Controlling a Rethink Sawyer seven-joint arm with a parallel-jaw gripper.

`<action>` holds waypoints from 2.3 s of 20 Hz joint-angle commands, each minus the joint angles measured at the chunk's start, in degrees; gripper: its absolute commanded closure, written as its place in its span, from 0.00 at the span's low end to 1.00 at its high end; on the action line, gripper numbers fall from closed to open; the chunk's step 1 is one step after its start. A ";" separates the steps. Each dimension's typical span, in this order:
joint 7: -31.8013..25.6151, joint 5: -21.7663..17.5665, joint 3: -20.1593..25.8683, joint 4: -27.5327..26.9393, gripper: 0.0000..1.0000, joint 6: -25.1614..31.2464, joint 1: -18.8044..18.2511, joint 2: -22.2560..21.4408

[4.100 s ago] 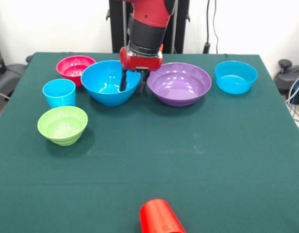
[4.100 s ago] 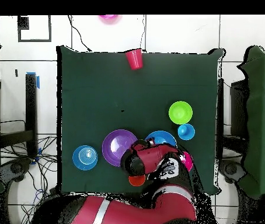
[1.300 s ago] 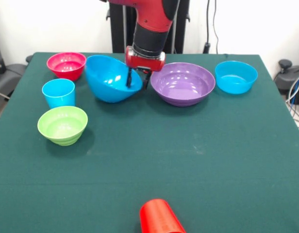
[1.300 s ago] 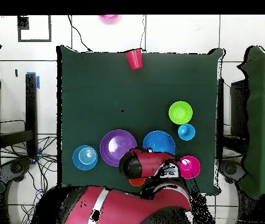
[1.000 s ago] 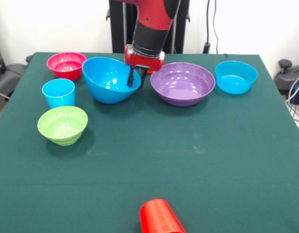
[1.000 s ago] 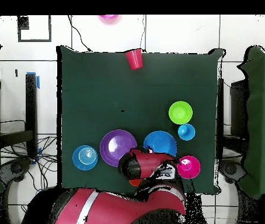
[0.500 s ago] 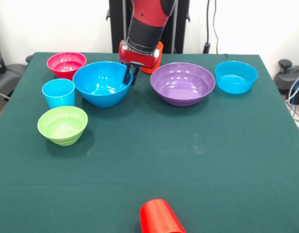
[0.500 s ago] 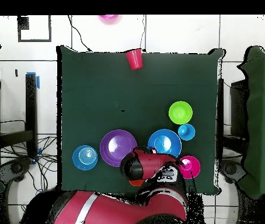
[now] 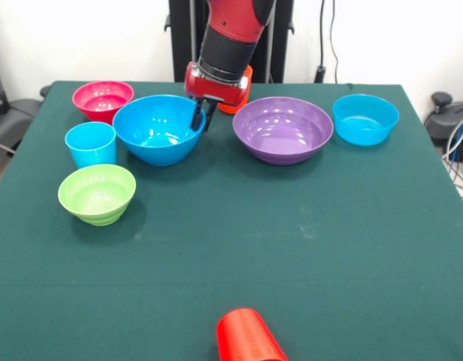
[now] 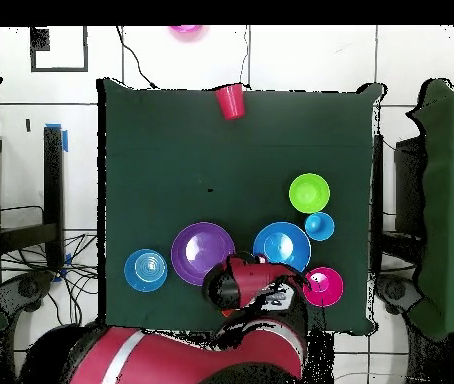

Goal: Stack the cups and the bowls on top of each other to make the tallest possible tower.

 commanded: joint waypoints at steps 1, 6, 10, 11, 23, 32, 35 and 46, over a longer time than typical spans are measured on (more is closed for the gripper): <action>8.10 3.12 0.12 -7.83 1.00 -1.46 5.50 6.16; 8.28 3.73 -0.73 -9.53 1.00 -1.29 6.63 5.95; 7.30 3.44 0.88 -10.02 1.00 1.09 5.68 4.26; 7.27 3.40 1.20 -9.84 1.00 1.28 5.42 3.71; 4.63 0.67 2.95 -9.17 1.00 2.39 3.55 0.51; 5.98 2.31 2.84 -9.44 1.00 3.58 4.02 0.27; 6.80 3.31 2.58 -9.42 1.00 4.45 4.64 -0.04; 9.71 8.38 2.46 -8.20 1.00 4.64 6.27 0.57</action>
